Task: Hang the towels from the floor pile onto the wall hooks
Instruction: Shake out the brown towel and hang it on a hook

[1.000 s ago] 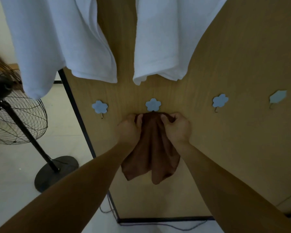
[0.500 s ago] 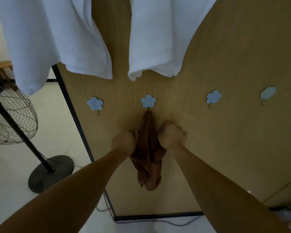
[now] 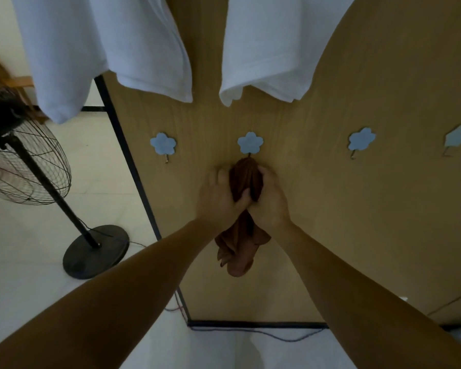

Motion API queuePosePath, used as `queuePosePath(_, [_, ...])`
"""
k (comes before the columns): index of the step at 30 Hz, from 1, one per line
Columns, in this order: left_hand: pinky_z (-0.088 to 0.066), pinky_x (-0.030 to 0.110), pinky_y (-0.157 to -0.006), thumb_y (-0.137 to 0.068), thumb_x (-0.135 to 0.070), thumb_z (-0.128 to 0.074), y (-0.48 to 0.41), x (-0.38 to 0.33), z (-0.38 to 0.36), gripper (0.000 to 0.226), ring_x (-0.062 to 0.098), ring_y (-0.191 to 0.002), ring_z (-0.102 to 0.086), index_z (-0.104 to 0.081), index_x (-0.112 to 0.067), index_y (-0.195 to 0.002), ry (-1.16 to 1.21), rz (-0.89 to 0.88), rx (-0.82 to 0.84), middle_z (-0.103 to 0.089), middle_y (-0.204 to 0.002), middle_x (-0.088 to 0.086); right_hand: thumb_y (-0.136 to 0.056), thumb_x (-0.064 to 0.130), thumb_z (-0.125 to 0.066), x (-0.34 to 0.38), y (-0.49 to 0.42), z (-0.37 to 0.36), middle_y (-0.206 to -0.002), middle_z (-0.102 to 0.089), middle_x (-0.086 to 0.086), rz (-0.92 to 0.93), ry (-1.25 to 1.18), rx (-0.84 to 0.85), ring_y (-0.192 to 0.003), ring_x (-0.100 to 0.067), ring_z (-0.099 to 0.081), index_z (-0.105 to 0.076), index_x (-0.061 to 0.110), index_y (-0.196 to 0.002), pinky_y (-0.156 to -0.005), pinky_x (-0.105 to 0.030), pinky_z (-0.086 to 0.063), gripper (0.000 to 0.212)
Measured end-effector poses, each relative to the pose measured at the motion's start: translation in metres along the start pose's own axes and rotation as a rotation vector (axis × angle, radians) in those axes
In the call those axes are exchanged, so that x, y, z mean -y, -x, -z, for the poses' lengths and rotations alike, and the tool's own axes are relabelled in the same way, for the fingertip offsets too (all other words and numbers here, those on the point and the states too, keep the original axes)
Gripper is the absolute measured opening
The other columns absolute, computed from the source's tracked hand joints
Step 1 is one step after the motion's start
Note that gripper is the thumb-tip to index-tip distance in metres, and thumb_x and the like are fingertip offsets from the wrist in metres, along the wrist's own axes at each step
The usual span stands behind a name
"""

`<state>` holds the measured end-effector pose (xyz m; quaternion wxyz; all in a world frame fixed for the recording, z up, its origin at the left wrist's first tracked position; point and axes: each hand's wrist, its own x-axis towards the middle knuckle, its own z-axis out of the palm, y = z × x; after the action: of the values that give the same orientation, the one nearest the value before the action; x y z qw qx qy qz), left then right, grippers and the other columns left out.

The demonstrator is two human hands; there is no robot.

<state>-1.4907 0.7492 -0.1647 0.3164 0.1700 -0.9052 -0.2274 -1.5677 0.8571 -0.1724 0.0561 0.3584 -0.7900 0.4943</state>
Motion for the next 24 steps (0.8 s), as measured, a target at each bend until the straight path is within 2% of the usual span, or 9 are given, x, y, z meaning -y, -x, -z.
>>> queuePosePath(4, [-0.042, 0.032, -0.073, -0.09, -0.019, -0.055, 0.012, 0.019, -0.017, 0.041, 0.033, -0.093, -0.059, -0.042, -0.006, -0.126, 0.064, 0.036, 0.225, -0.053, -0.112, 0.014, -0.088, 0.007, -0.059, -0.011, 0.001, -0.004, -0.116, -0.059, -0.01, -0.069, 0.033, 0.081, -0.103, -0.025, -0.059, -0.048, 0.006, -0.129, -0.085, -0.03, -0.046, 0.042])
queuePosePath(6, [-0.042, 0.029, -0.083, -0.089, -0.015, -0.053, 0.028, 0.039, -0.023, 0.049, 0.031, -0.105, -0.059, -0.039, -0.01, -0.136, 0.09, 0.116, 0.366, -0.059, -0.116, 0.013, -0.088, 0.005, -0.059, -0.02, 0.003, -0.001, -0.114, -0.062, -0.007, -0.102, 0.023, 0.156, -0.101, -0.023, -0.06, -0.049, 0.007, -0.129, -0.084, -0.024, -0.047, 0.043])
queuePosePath(8, [-0.042, 0.026, -0.083, -0.09, -0.015, -0.055, 0.048, 0.062, -0.026, 0.048, 0.029, -0.106, -0.061, -0.042, -0.013, -0.136, 0.099, 0.185, 0.494, -0.063, -0.117, 0.012, -0.087, 0.005, -0.06, -0.031, 0.009, 0.004, -0.112, -0.062, -0.002, -0.108, 0.018, 0.224, -0.099, -0.017, -0.058, -0.051, 0.008, -0.128, -0.076, -0.009, -0.039, 0.042])
queuePosePath(11, [-0.041, 0.023, -0.076, -0.09, -0.016, -0.057, 0.07, 0.088, -0.028, 0.034, 0.025, -0.099, -0.064, -0.055, -0.015, -0.123, -0.013, 0.226, 0.6, -0.066, -0.111, 0.008, -0.088, 0.008, -0.06, -0.051, 0.022, 0.013, -0.105, -0.063, -0.001, -0.171, 0.091, 0.297, -0.097, -0.017, -0.059, -0.053, 0.011, -0.121, -0.073, -0.017, -0.036, 0.034])
queuePosePath(14, [-0.042, 0.022, -0.074, -0.083, -0.011, -0.064, 0.069, 0.094, -0.025, 0.031, 0.016, -0.09, -0.06, -0.06, -0.016, -0.113, -0.061, 0.328, 0.533, -0.066, -0.109, 0.004, -0.087, 0.013, -0.061, -0.064, 0.03, 0.019, -0.097, -0.063, 0.001, -0.245, 0.127, 0.278, -0.096, -0.025, -0.063, -0.051, 0.014, -0.115, -0.074, -0.028, -0.046, 0.03])
queuePosePath(17, [-0.042, 0.022, -0.072, -0.082, -0.011, -0.062, 0.054, 0.081, -0.012, 0.031, 0.012, -0.086, -0.058, -0.057, -0.017, -0.112, 0.106, 0.414, 0.113, -0.062, -0.109, -0.001, -0.076, 0.027, -0.075, -0.057, 0.03, 0.022, -0.116, -0.061, 0.006, -0.275, 0.011, 0.23, -0.104, -0.013, -0.059, -0.044, 0.022, -0.133, -0.088, -0.032, -0.049, 0.065])
queuePosePath(19, [-0.041, 0.019, -0.073, -0.086, -0.023, -0.057, 0.041, 0.062, -0.002, 0.033, 0.011, -0.091, -0.058, -0.054, -0.017, -0.119, 0.224, 0.307, -0.114, -0.059, -0.11, -0.006, -0.073, 0.034, -0.078, -0.048, 0.028, 0.02, -0.124, -0.054, 0.015, -0.258, -0.059, 0.159, -0.109, -0.004, -0.054, -0.037, 0.027, -0.14, -0.092, -0.025, -0.043, 0.079])
queuePosePath(22, [-0.041, 0.015, -0.074, -0.086, -0.049, -0.051, 0.017, 0.028, 0.001, 0.051, 0.009, -0.097, -0.059, -0.053, -0.016, -0.124, 0.368, 0.161, 0.05, -0.061, -0.107, -0.007, -0.076, 0.039, -0.076, -0.031, 0.022, 0.015, -0.128, -0.054, 0.011, -0.236, -0.096, 0.127, -0.111, -0.008, -0.055, -0.037, 0.025, -0.141, -0.092, -0.026, -0.045, 0.077])
queuePosePath(24, [-0.037, 0.01, -0.064, -0.088, -0.044, -0.057, 0.008, 0.015, -0.007, 0.046, 0.015, -0.095, -0.062, -0.056, -0.012, -0.12, 0.288, 0.108, 0.302, -0.063, -0.097, -0.005, -0.076, 0.036, -0.076, -0.021, 0.021, 0.012, -0.128, -0.056, 0.004, -0.223, -0.098, 0.179, -0.112, -0.015, -0.058, -0.041, 0.024, -0.138, -0.089, -0.028, -0.047, 0.072])
